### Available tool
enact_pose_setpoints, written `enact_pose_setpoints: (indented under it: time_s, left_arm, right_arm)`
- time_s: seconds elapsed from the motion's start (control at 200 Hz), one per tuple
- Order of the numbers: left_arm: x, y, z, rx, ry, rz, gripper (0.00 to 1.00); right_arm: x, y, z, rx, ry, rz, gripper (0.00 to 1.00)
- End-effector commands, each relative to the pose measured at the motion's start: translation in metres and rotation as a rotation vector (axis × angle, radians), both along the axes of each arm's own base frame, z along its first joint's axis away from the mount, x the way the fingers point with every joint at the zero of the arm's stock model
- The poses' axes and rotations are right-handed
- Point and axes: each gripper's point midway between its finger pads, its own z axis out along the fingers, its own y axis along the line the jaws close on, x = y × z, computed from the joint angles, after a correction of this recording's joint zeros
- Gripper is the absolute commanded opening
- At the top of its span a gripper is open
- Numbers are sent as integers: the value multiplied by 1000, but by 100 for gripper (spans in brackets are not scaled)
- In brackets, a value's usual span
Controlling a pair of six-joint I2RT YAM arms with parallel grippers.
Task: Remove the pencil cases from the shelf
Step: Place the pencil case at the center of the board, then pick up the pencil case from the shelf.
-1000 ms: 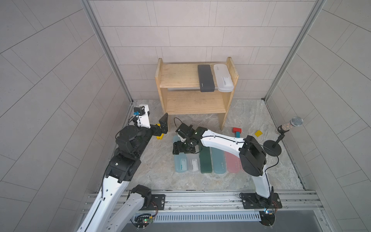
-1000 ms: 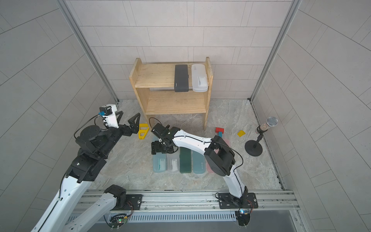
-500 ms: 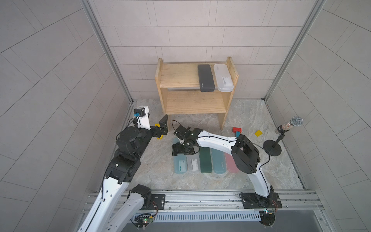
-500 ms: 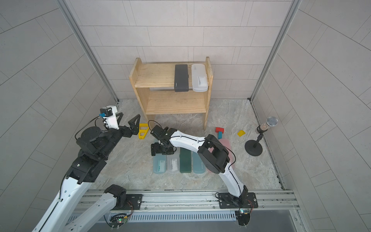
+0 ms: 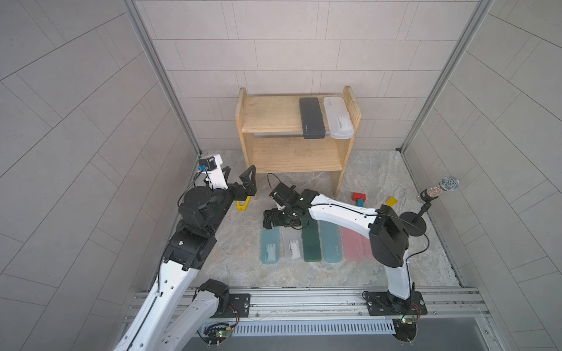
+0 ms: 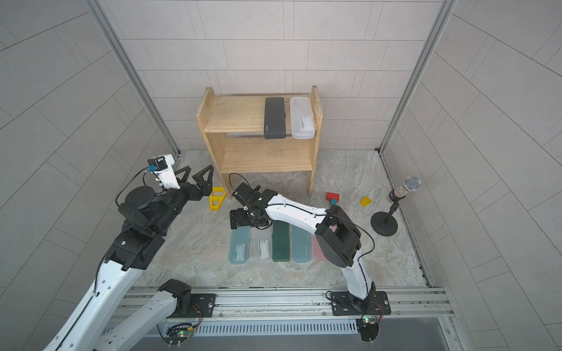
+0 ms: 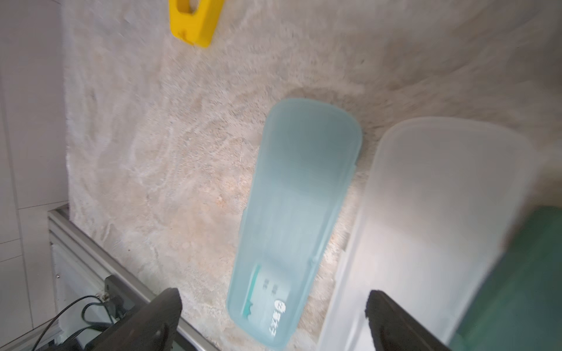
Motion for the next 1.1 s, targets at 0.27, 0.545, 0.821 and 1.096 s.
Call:
enact_pose_setpoints:
  time_s: [0.27,0.545,0.821,1.096]
  left_arm:
    - [34,-66,80,-535,-70,-300,100]
    - [48,-144,85,-588,115,-482,100]
    - [61,-177,74,-638,197,-517,100]
    - [77,-185,67,-640,196,-493,98]
  right_arm:
    - [19,-154,47,15,-211,-206,100]
    - [1,-207,51,13,-226,-317,100]
    - [-4,-236,49,13,-215,-383,100]
    - [-4,-250,57,18,-228,-411,100]
